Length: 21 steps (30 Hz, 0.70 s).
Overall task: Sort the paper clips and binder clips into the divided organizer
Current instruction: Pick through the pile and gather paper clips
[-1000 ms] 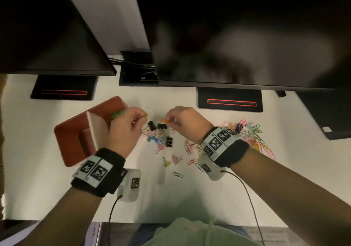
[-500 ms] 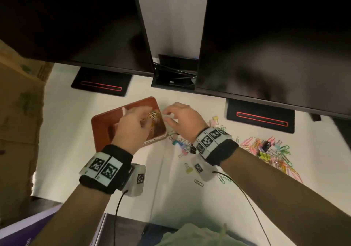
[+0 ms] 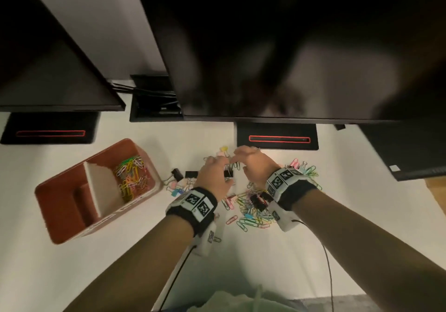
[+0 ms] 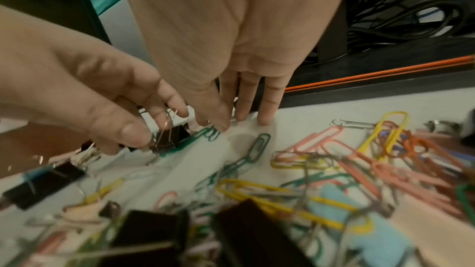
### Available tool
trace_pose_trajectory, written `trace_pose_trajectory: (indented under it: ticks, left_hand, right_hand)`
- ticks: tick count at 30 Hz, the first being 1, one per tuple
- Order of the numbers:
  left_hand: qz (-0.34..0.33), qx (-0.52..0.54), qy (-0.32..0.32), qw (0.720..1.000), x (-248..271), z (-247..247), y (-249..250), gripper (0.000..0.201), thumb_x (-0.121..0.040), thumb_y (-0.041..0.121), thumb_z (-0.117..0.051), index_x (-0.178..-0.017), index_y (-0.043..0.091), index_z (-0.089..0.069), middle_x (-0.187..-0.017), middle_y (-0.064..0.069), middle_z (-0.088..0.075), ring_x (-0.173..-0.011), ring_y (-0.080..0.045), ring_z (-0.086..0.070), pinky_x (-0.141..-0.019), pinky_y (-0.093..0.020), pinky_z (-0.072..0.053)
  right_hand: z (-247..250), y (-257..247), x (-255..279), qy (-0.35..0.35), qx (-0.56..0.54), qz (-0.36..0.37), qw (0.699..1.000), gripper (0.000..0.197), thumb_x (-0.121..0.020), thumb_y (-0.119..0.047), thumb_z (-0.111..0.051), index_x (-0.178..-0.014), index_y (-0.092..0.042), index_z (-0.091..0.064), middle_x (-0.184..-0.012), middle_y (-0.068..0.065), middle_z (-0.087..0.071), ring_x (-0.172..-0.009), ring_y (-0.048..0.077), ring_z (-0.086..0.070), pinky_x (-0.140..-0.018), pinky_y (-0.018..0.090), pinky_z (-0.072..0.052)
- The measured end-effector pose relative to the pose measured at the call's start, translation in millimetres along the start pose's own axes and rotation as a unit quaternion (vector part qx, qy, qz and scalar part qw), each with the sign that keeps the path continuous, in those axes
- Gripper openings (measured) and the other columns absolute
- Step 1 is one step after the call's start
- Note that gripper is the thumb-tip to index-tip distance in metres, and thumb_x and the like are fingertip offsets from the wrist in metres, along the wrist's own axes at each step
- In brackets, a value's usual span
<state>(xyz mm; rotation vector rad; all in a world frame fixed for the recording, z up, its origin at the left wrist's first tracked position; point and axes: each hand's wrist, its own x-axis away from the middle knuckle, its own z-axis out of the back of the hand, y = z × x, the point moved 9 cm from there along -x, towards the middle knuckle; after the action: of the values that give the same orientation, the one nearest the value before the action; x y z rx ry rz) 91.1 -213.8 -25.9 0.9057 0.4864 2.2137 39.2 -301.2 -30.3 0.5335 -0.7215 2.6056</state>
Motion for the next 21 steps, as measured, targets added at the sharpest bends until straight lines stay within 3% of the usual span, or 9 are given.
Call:
trace_pose_trajectory:
  ticks: [3,5,7,9,12,15,18,21]
  left_hand:
    - [-0.011,-0.038,-0.002,0.999,-11.1,-3.0,-2.8,0.031,-0.082,0.017,-0.066,-0.112,0.015,-0.059,-0.11,-0.004,-0.047,-0.097,-0.024,-0.057,-0.092,-0.032,-0.047]
    - [-0.023,-0.041,0.005,0.999,-14.5,2.9,-4.9,0.025,-0.082,0.018,-0.066,-0.106,0.011,-0.063,-0.104,-0.007,-0.053,-0.092,-0.023,-0.058,-0.087,-0.031,-0.047]
    - [-0.028,-0.01,0.036,0.999,-15.9,16.8,-9.3,0.018,-0.081,0.019,-0.068,-0.097,0.01,-0.065,-0.097,-0.008,-0.059,-0.086,-0.022,-0.059,-0.082,-0.029,-0.049]
    - [-0.009,0.023,0.074,0.997,-15.6,31.3,-19.8,0.011,-0.081,0.017,-0.069,-0.089,0.011,-0.065,-0.091,-0.008,-0.064,-0.082,-0.02,-0.062,-0.079,-0.03,-0.052]
    - [0.024,0.042,0.096,0.994,-11.4,42.1,-29.4,0.019,-0.081,0.02,-0.068,-0.098,0.016,-0.06,-0.1,-0.004,-0.06,-0.084,-0.019,-0.062,-0.08,-0.033,-0.053]
    - [0.003,0.008,0.128,0.992,0.8,47.7,-18.7,0.034,-0.081,0.021,-0.068,-0.111,0.019,-0.052,-0.108,0.0,-0.047,-0.089,-0.015,-0.055,-0.081,-0.031,-0.05]
    - [-0.021,-0.037,0.06,0.997,11.2,22.6,-3.1,0.028,-0.083,0.02,-0.065,-0.109,0.015,-0.055,-0.106,-0.002,-0.054,-0.09,-0.018,-0.059,-0.084,-0.032,-0.052]
    - [0.01,-0.094,-0.026,0.995,13.4,-10.7,-2.5,0.039,-0.085,0.021,-0.062,-0.121,0.012,-0.05,-0.122,-0.007,-0.05,-0.103,-0.022,-0.057,-0.091,-0.033,-0.049]
  right_hand:
    - [-5.3,1.9,-5.8,-0.029,0.028,0.013,0.999,0.056,-0.079,0.013,-0.048,-0.125,-0.019,-0.054,-0.127,0.005,-0.045,-0.115,0.026,-0.045,-0.094,0.038,-0.048]
    - [-6.1,8.5,-5.2,-0.037,0.021,0.006,0.999,0.036,-0.086,0.001,-0.051,-0.117,-0.016,-0.058,-0.121,0.007,-0.048,-0.109,0.027,-0.05,-0.092,0.039,-0.048]
    - [-5.6,15.7,-1.8,-0.033,0.013,0.003,0.999,0.02,-0.09,-0.01,-0.051,-0.105,-0.013,-0.064,-0.112,0.007,-0.053,-0.101,0.026,-0.054,-0.088,0.038,-0.049]
    - [-7.7,21.7,2.0,-0.036,0.008,0.003,0.999,0.016,-0.09,-0.014,-0.052,-0.099,-0.013,-0.065,-0.106,0.005,-0.055,-0.097,0.023,-0.055,-0.085,0.034,-0.049]
    - [-7.7,24.2,6.6,-0.044,-0.002,0.001,0.999,0.016,-0.09,-0.015,-0.052,-0.098,-0.013,-0.066,-0.105,0.003,-0.054,-0.095,0.02,-0.053,-0.084,0.032,-0.048]
    - [-4.5,25.0,9.6,-0.036,-0.016,0.006,0.999,0.016,-0.088,-0.013,-0.053,-0.095,-0.013,-0.067,-0.103,0.003,-0.056,-0.093,0.019,-0.056,-0.083,0.031,-0.049]
    - [0.5,31.3,12.4,-0.028,-0.049,0.002,0.998,0.014,-0.087,-0.013,-0.055,-0.096,-0.013,-0.067,-0.101,0.004,-0.061,-0.091,0.02,-0.059,-0.082,0.03,-0.049]
    - [6.6,28.3,13.6,0.001,-0.071,0.025,0.997,0.013,-0.087,-0.014,-0.058,-0.096,-0.014,-0.067,-0.104,0.004,-0.06,-0.092,0.019,-0.058,-0.082,0.027,-0.047]
